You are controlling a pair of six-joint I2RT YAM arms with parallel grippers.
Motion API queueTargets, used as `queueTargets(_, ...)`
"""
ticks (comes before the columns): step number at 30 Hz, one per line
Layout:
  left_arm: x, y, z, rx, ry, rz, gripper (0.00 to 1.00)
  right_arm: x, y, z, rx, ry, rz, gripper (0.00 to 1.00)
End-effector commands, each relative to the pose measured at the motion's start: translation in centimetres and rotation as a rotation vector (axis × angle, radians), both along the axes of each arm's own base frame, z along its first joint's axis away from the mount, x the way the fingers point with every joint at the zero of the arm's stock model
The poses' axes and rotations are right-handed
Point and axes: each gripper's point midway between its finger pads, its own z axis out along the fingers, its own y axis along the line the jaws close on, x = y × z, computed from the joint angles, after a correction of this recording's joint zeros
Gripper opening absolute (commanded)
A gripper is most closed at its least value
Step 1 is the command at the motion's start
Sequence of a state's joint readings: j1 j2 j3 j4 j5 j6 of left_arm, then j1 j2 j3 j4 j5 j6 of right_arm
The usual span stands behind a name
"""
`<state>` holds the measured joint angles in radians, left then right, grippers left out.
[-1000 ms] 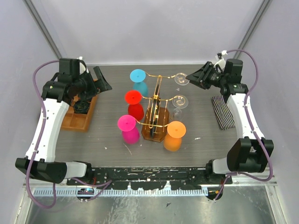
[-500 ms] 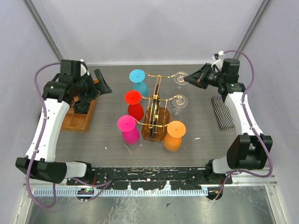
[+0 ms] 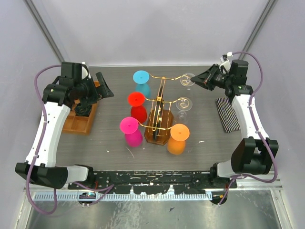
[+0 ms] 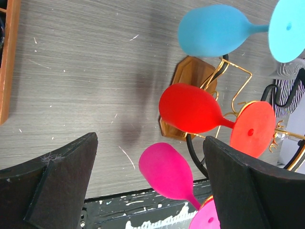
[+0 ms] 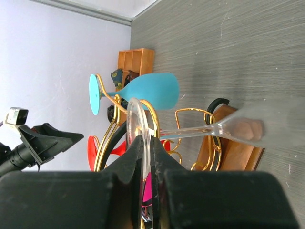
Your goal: Take the wine glass off the wine glass rack
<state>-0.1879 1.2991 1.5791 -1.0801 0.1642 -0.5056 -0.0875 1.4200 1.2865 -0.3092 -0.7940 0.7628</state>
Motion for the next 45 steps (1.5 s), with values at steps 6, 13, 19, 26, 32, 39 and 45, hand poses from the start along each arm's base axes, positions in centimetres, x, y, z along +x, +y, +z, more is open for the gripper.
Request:
queueTargets(6,-0.8,0.1,-0.7,0.002,0.02,-0.01,0.99,0.1,-0.9,3.3,-0.001,-0.11,-0.017,0.02)
queueTargets(13,-0.9,0.0,-1.0,0.002,0.028,-0.01,0.99,1.4,-0.9,4.5,0.039,-0.153,-0.033,0.01)
queueTargets(19,-0.9,0.1,-1.1,0.002,0.03,-0.011,0.99,2.6,0.2,4.8,0.067,-0.166,-0.004,0.01)
queueTargets(26,-1.2,0.2,-1.5,0.013,0.045,-0.014,0.99,2.2,3.6,5.5,0.065,-0.18,0.077,0.01)
queueTargets(32,-1.9,0.5,-0.8,0.023,0.018,-0.015,0.99,0.2,4.0,6.8,0.046,-0.198,0.114,0.01)
queueTargets(39,-1.9,0.5,-1.4,0.026,0.046,-0.013,0.99,-2.7,4.2,6.6,0.006,-0.17,0.165,0.01)
queueTargets(45,-2.2,0.7,-1.7,0.034,0.058,-0.012,0.99,-4.8,4.3,6.6,0.01,-0.149,0.21,0.01)
